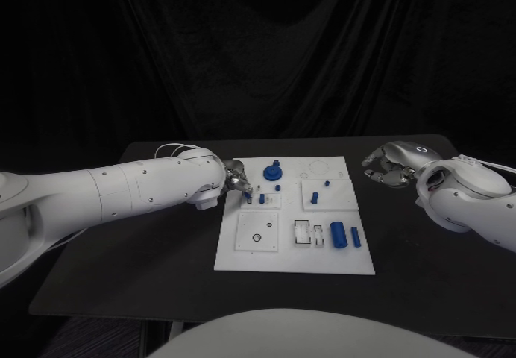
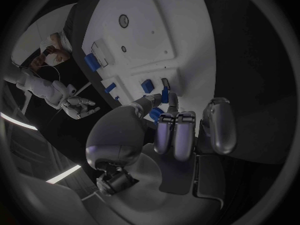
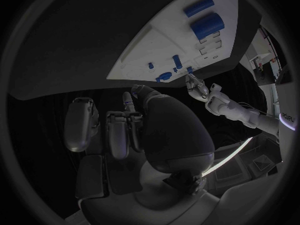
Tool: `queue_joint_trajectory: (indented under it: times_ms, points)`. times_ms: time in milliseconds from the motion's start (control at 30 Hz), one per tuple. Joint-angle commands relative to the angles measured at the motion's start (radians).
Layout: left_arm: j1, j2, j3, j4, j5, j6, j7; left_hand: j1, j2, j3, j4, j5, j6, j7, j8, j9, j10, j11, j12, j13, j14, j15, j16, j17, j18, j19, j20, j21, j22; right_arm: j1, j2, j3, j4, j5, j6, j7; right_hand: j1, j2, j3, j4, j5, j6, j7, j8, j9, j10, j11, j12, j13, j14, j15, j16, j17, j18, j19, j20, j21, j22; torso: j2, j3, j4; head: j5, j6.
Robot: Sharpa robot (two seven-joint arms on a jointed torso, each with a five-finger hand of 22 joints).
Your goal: Assemble the parts on the task board
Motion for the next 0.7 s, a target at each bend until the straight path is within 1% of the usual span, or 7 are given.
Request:
queue_joint_trajectory:
  times_ms: [33, 200, 333, 433, 567, 667, 700]
  points:
    - [-0.005, 0.005, 0.001, -0.003, 0.006, -0.010, 0.011, -0.008, 0.006, 0.003, 0.000, -0.004, 0.001, -0.011, 0.004, 0.030, 0.104, -0.007, 0.003, 0.263, 0.106, -0.009, 0.006, 0.263, -0.004, 0.002, -0.006, -0.002, 0.176, -0.002, -0.003, 0.001, 0.002, 0.000, 0.000, -0.017, -0.006, 0.002, 0.006, 0.001, 0.004, -0.002, 0.001, -0.002, -0.002, 0.075, 0.007, -0.005, 0.237, 0.100, 0.007, -0.004, 0.251, 0.020, -0.007, -0.002, -0.005, 0.175, 0.000, 0.0004, 0.0002, 0.001, 0.000]
    - [-0.008, 0.005, 0.001, -0.002, 0.006, -0.010, 0.013, -0.008, 0.007, 0.004, 0.002, -0.006, 0.001, -0.011, 0.005, 0.030, 0.104, -0.007, 0.003, 0.263, 0.106, -0.009, 0.006, 0.263, -0.004, 0.003, -0.006, -0.002, 0.176, -0.002, -0.003, 0.001, 0.002, 0.000, 0.001, -0.018, -0.006, 0.002, 0.006, 0.001, 0.004, -0.002, 0.001, -0.002, -0.002, 0.075, 0.007, -0.005, 0.237, 0.100, 0.007, -0.004, 0.251, 0.020, -0.007, -0.002, -0.005, 0.175, 0.001, 0.0012, 0.0000, 0.005, 0.000]
    - [-0.010, 0.004, 0.001, 0.001, 0.006, -0.010, 0.013, -0.008, 0.007, 0.004, 0.002, -0.006, 0.001, -0.011, 0.005, 0.030, 0.104, -0.007, 0.003, 0.263, 0.106, -0.009, 0.006, 0.263, -0.004, 0.003, -0.006, -0.002, 0.176, -0.002, -0.002, 0.001, 0.002, 0.000, 0.001, -0.017, -0.006, 0.002, 0.006, 0.001, 0.004, -0.002, 0.001, -0.002, -0.002, 0.075, 0.007, -0.005, 0.237, 0.100, 0.007, -0.004, 0.251, 0.020, -0.007, -0.002, -0.005, 0.175, 0.002, -0.0007, -0.0012, 0.008, 0.000]
    - [-0.011, 0.001, 0.001, 0.004, 0.006, -0.011, 0.012, -0.008, 0.007, 0.004, 0.002, -0.006, 0.001, -0.011, 0.005, 0.030, 0.104, -0.007, 0.003, 0.263, 0.106, -0.009, 0.006, 0.263, -0.004, 0.003, -0.006, -0.002, 0.176, -0.002, -0.001, 0.001, 0.002, 0.000, 0.001, -0.017, -0.006, 0.002, 0.006, 0.001, 0.004, -0.002, 0.001, -0.002, -0.002, 0.075, 0.007, -0.005, 0.237, 0.100, 0.007, -0.004, 0.251, 0.020, -0.007, -0.002, -0.005, 0.175, 0.002, -0.0009, -0.0015, 0.009, 0.000]
    - [-0.012, -0.004, 0.001, 0.010, 0.006, -0.008, 0.009, -0.008, 0.007, 0.004, 0.002, -0.007, 0.000, -0.011, 0.006, 0.030, 0.104, -0.007, 0.003, 0.263, 0.106, -0.009, 0.006, 0.263, -0.004, 0.002, -0.006, -0.003, 0.176, -0.002, -0.001, 0.001, 0.003, 0.000, 0.003, -0.017, -0.006, 0.002, 0.006, 0.001, 0.004, -0.002, 0.001, -0.002, -0.002, 0.075, 0.007, -0.005, 0.237, 0.100, 0.007, -0.004, 0.251, 0.020, -0.007, -0.002, -0.005, 0.175, 0.002, -0.0009, 0.0007, 0.008, 0.000]
    - [-0.012, -0.006, 0.001, 0.013, 0.006, -0.004, 0.007, -0.008, 0.007, 0.004, 0.002, -0.007, 0.000, -0.011, 0.006, 0.030, 0.104, -0.007, 0.003, 0.263, 0.106, -0.009, 0.006, 0.263, -0.004, 0.002, -0.006, -0.003, 0.176, -0.002, -0.002, 0.001, 0.003, 0.000, 0.003, -0.018, -0.006, 0.002, 0.006, 0.001, 0.004, -0.002, 0.001, -0.002, -0.002, 0.075, 0.007, -0.005, 0.237, 0.100, 0.007, -0.004, 0.251, 0.020, -0.007, -0.002, -0.005, 0.175, 0.000, 0.0009, 0.0021, 0.012, 0.000]
    - [-0.012, -0.006, 0.001, 0.014, 0.006, -0.002, 0.007, -0.009, 0.007, 0.004, 0.004, -0.008, 0.000, -0.010, 0.007, 0.030, 0.104, -0.007, 0.003, 0.263, 0.106, -0.009, 0.006, 0.263, -0.004, 0.002, -0.006, -0.003, 0.176, -0.002, -0.002, 0.001, 0.003, 0.000, 0.003, -0.018, -0.006, 0.002, 0.006, 0.001, 0.004, -0.002, 0.001, -0.002, -0.002, 0.075, 0.007, -0.005, 0.237, 0.100, 0.007, -0.004, 0.251, 0.020, -0.007, -0.002, -0.005, 0.175, 0.000, 0.0007, 0.0027, 0.012, 0.000]
